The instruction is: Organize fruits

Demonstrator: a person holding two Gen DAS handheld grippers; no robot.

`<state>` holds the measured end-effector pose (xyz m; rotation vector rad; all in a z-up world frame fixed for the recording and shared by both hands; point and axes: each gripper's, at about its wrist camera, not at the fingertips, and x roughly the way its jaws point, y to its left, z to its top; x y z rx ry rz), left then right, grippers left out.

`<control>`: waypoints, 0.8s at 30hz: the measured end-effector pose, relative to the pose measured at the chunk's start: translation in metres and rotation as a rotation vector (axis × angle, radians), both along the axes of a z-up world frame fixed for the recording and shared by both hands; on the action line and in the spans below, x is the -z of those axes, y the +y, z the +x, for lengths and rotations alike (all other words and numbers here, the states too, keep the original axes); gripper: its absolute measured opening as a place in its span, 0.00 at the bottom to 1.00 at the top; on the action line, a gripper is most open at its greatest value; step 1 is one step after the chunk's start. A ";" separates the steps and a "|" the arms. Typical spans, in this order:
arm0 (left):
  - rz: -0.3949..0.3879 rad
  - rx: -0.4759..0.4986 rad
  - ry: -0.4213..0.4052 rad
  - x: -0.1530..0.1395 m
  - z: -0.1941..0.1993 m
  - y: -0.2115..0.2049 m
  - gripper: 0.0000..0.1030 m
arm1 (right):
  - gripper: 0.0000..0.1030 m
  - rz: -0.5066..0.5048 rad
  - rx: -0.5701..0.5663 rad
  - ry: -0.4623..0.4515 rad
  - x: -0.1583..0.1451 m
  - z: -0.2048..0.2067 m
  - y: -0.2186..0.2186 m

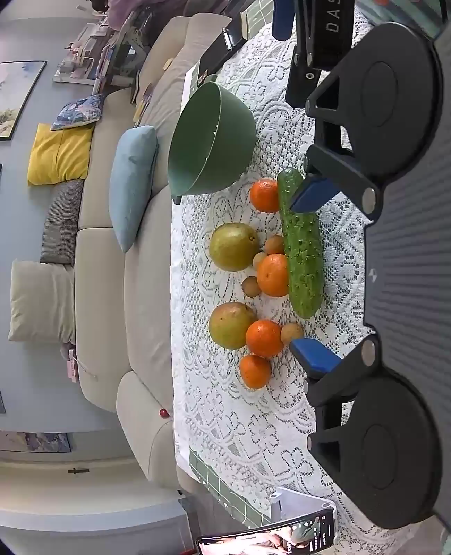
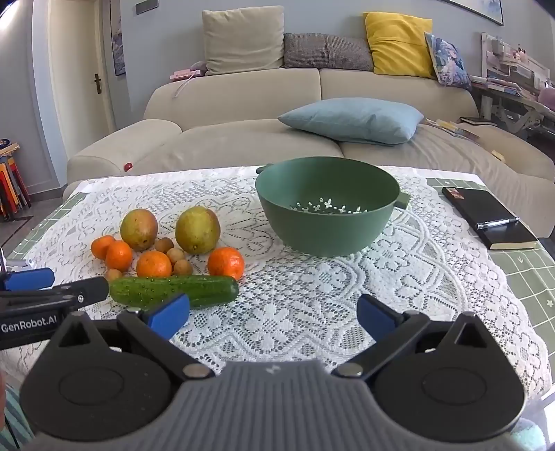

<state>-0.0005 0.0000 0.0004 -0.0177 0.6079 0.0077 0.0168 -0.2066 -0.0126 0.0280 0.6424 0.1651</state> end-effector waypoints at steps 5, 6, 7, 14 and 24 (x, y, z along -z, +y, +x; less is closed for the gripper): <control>-0.017 0.004 0.015 -0.001 0.001 0.003 0.90 | 0.96 -0.002 0.002 -0.003 -0.002 0.001 -0.002; -0.021 0.007 0.019 -0.001 0.001 0.004 0.89 | 0.96 -0.001 0.000 -0.001 0.001 -0.001 0.002; -0.023 0.007 0.022 -0.001 0.001 0.004 0.89 | 0.96 0.000 0.000 -0.001 0.001 -0.001 0.003; -0.014 -0.001 0.023 0.001 -0.001 0.001 0.89 | 0.96 -0.003 -0.001 0.002 0.001 0.001 0.002; -0.016 0.000 0.027 0.001 -0.001 0.002 0.89 | 0.96 -0.001 -0.004 0.005 0.004 -0.002 0.005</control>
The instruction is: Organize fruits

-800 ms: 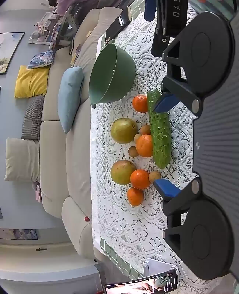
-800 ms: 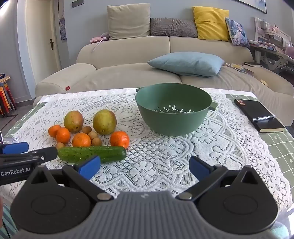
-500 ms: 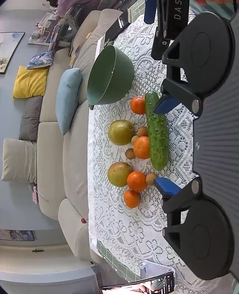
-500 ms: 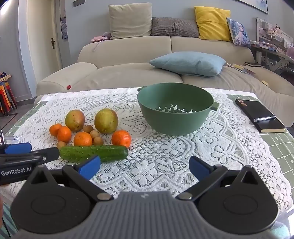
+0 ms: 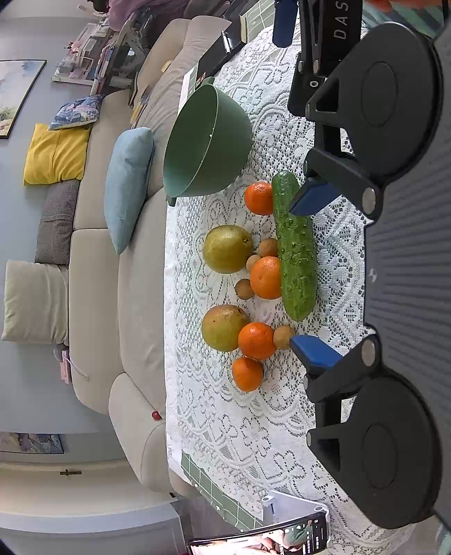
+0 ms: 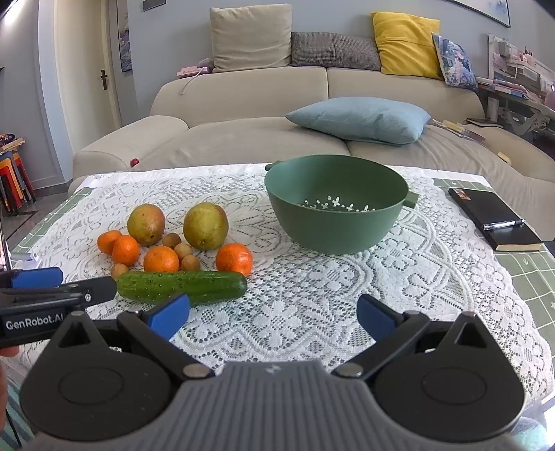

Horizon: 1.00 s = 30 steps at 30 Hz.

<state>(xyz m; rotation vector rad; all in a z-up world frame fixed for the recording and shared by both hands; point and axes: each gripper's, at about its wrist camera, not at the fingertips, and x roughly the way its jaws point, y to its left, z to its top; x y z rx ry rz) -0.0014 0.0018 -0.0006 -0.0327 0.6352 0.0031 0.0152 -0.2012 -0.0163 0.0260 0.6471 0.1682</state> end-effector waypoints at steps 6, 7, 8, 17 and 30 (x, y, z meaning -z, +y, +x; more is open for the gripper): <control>0.001 0.000 0.000 0.001 0.000 -0.001 0.89 | 0.96 -0.001 -0.009 0.004 0.000 -0.002 0.002; 0.000 0.000 0.000 0.001 0.000 -0.001 0.89 | 0.96 -0.002 -0.010 0.004 0.000 -0.002 0.003; 0.000 -0.001 0.000 0.001 0.000 -0.001 0.89 | 0.96 -0.002 -0.010 0.005 0.000 -0.001 0.002; -0.002 -0.003 0.002 0.001 0.000 0.000 0.89 | 0.96 0.000 -0.013 0.009 0.001 -0.002 0.002; -0.003 -0.008 0.008 0.002 0.000 0.000 0.89 | 0.96 -0.009 -0.020 0.015 0.001 -0.001 0.002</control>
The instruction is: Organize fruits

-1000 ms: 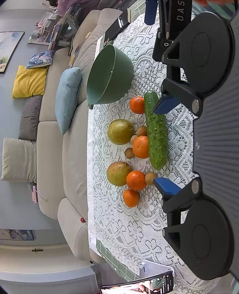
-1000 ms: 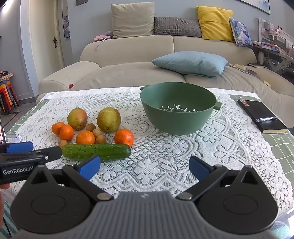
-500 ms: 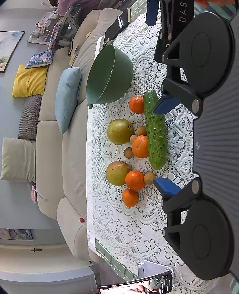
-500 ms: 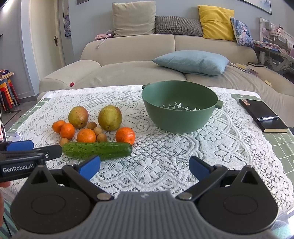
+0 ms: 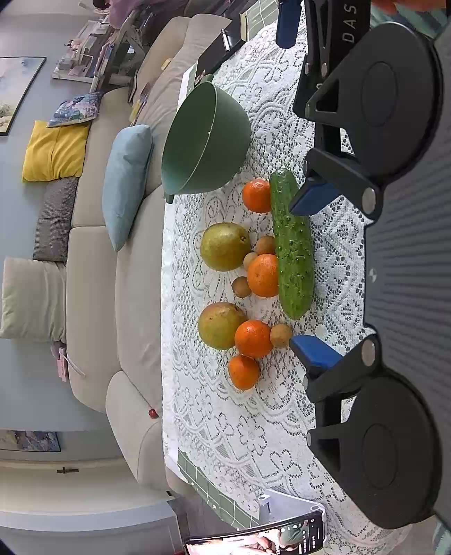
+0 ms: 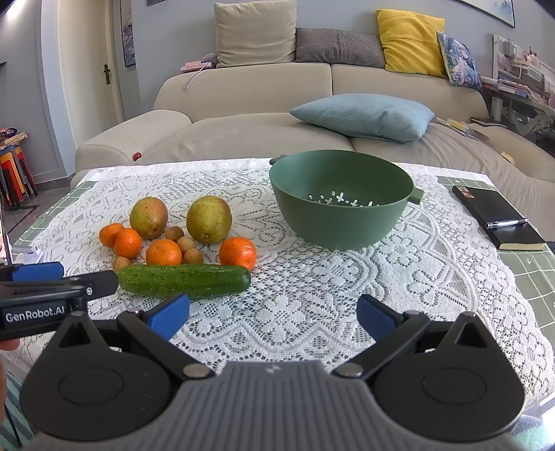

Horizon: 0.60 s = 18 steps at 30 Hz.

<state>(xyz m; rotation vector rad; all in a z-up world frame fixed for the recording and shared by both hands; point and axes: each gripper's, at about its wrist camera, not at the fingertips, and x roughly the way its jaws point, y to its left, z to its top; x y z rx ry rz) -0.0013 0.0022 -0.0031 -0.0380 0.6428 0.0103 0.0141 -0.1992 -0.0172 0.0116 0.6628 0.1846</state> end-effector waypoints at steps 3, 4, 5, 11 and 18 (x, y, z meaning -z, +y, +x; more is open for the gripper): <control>0.001 0.001 0.000 0.000 0.000 0.000 0.89 | 0.96 0.000 -0.001 0.000 0.000 0.000 0.000; 0.002 0.003 0.000 0.000 0.000 0.000 0.89 | 0.96 -0.001 -0.001 0.000 0.000 0.000 0.000; 0.002 0.004 0.000 0.000 0.000 0.000 0.89 | 0.96 -0.001 -0.002 0.000 0.000 0.000 -0.001; 0.001 0.002 0.004 0.000 0.000 0.000 0.89 | 0.96 -0.001 0.000 0.000 0.000 0.000 0.000; 0.001 0.001 0.007 0.000 0.000 0.000 0.89 | 0.96 0.000 -0.001 0.001 0.000 0.000 -0.001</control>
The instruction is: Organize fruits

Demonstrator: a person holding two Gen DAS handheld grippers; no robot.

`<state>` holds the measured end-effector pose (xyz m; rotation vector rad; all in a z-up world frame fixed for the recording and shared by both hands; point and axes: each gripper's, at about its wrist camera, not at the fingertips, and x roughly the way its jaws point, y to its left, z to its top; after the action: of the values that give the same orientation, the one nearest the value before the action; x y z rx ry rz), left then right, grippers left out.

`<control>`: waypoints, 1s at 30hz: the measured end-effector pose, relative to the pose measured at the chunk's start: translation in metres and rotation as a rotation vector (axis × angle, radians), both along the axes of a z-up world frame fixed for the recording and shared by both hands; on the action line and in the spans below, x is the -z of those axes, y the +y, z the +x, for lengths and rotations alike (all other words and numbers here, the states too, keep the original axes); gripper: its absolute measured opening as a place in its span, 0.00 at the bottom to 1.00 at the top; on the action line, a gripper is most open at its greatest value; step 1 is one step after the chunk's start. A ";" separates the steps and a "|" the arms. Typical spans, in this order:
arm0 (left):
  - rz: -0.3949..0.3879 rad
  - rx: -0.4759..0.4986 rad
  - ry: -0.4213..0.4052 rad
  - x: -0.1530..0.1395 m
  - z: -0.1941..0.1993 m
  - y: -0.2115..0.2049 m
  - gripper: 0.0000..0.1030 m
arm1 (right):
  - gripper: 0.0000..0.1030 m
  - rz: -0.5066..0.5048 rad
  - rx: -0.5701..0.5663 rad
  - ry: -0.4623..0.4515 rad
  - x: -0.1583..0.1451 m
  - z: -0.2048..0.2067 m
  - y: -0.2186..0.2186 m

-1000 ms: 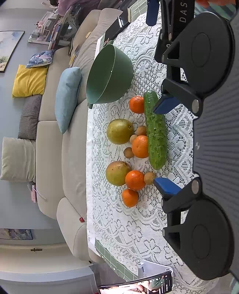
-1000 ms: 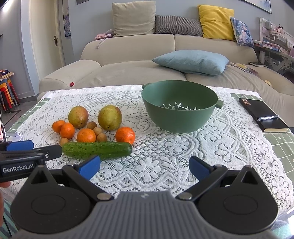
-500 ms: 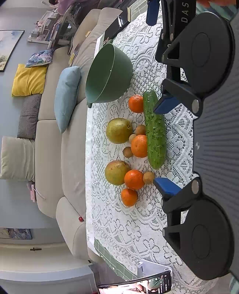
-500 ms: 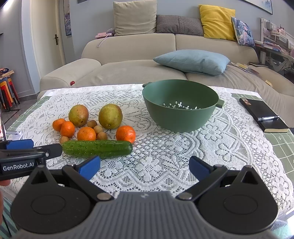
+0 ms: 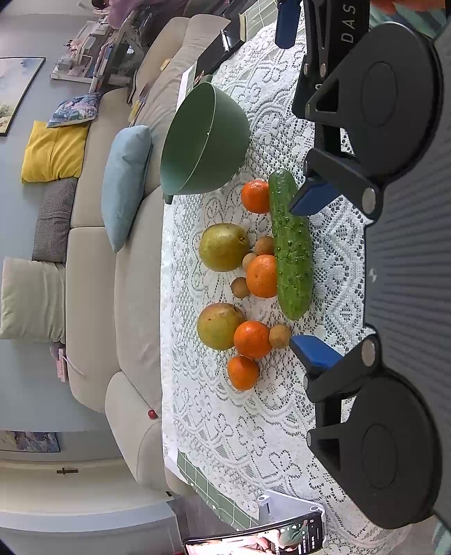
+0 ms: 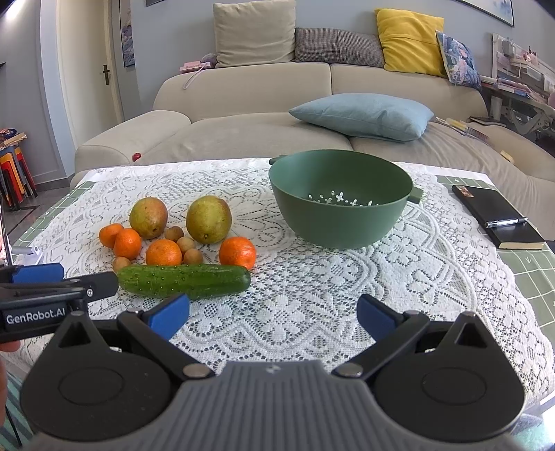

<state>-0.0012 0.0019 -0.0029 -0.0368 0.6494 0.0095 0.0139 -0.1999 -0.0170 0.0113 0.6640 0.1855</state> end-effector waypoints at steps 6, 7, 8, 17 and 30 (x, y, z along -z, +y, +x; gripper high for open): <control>-0.001 0.001 0.000 -0.001 0.000 0.000 0.89 | 0.96 0.000 0.001 0.001 0.000 0.000 0.000; -0.002 0.002 -0.001 -0.001 0.000 0.000 0.89 | 0.96 0.000 0.001 0.001 0.000 0.000 0.000; -0.002 0.002 -0.001 -0.002 0.000 0.001 0.89 | 0.96 0.000 0.000 0.000 0.000 0.000 0.000; -0.002 0.002 0.001 -0.002 0.000 0.000 0.89 | 0.96 0.000 0.000 0.002 0.000 0.000 0.000; -0.073 0.039 -0.022 -0.003 0.007 0.008 0.89 | 0.96 0.065 0.001 0.023 0.004 0.013 -0.005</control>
<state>0.0054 0.0096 -0.0003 -0.0945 0.6286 -0.0526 0.0264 -0.2051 -0.0209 0.0758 0.6804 0.2063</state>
